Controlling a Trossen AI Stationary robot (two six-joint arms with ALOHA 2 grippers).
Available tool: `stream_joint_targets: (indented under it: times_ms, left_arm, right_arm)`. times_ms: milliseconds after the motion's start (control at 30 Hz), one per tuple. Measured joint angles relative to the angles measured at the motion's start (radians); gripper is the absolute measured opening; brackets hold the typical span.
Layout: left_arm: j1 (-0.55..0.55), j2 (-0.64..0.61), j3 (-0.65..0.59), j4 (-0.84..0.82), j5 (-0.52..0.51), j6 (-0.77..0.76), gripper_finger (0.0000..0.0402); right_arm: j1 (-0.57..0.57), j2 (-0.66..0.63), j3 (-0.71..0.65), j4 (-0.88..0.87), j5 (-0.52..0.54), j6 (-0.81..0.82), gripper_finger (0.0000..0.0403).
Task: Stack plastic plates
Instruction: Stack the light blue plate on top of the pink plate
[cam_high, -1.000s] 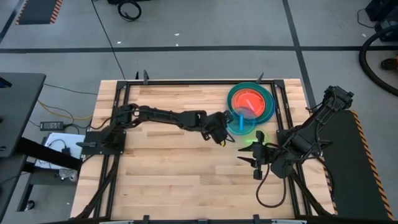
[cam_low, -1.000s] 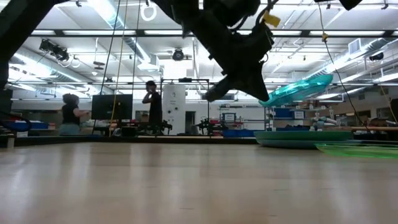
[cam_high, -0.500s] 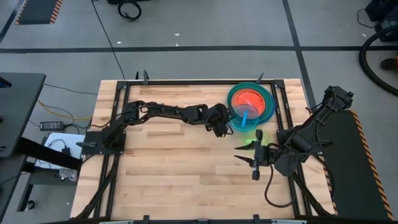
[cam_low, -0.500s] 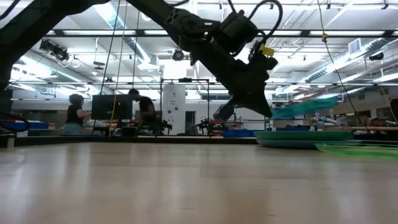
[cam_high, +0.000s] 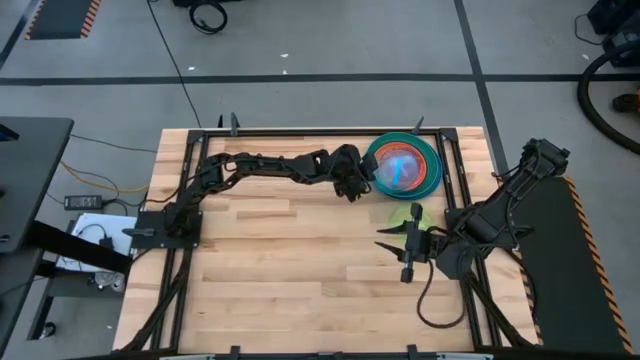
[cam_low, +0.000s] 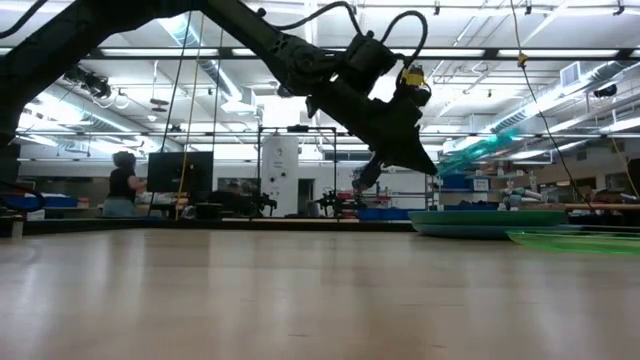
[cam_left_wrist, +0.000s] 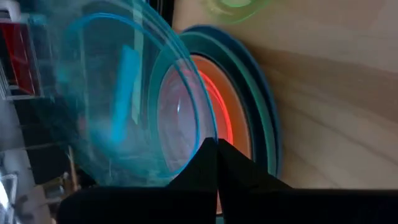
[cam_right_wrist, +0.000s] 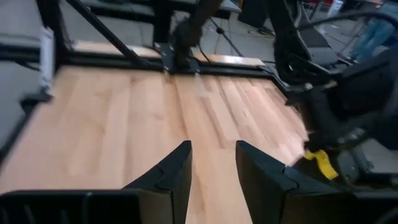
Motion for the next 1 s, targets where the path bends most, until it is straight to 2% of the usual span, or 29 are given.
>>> stream_joint_targets:
  times_ms: [167,333,433,600,767,1000]
  left_arm:
    - [-0.014,-0.001,0.0,-0.064,-0.11,-0.045,0.0001]
    - [-0.027,-0.002,0.0,-0.135,-0.197,-0.055,0.0001]
    - [-0.033,-0.026,0.0,-0.212,-0.248,-0.111,0.0002]
    - [-0.038,-0.107,0.0,-0.341,-0.249,-0.281,0.0002]
    - [-0.071,-0.187,0.0,-0.446,-0.25,-0.384,0.0002]
    - [-0.137,-0.247,0.0,-0.561,-0.27,-0.488,0.0003]
  right_arm:
    - [-0.057,0.001,0.0,-0.101,0.025,0.0,0.0134]
    - [-0.169,0.001,0.0,-0.234,-0.052,0.017,0.0134]
    - [-0.211,0.001,0.003,-0.318,-0.076,0.03,0.0134]
    - [-0.264,0.014,0.027,-0.41,-0.136,0.019,0.0139]
    - [-0.307,0.085,0.084,-0.524,-0.17,-0.038,0.015]
    - [-0.311,0.191,0.195,-0.625,-0.075,-0.237,0.0179]
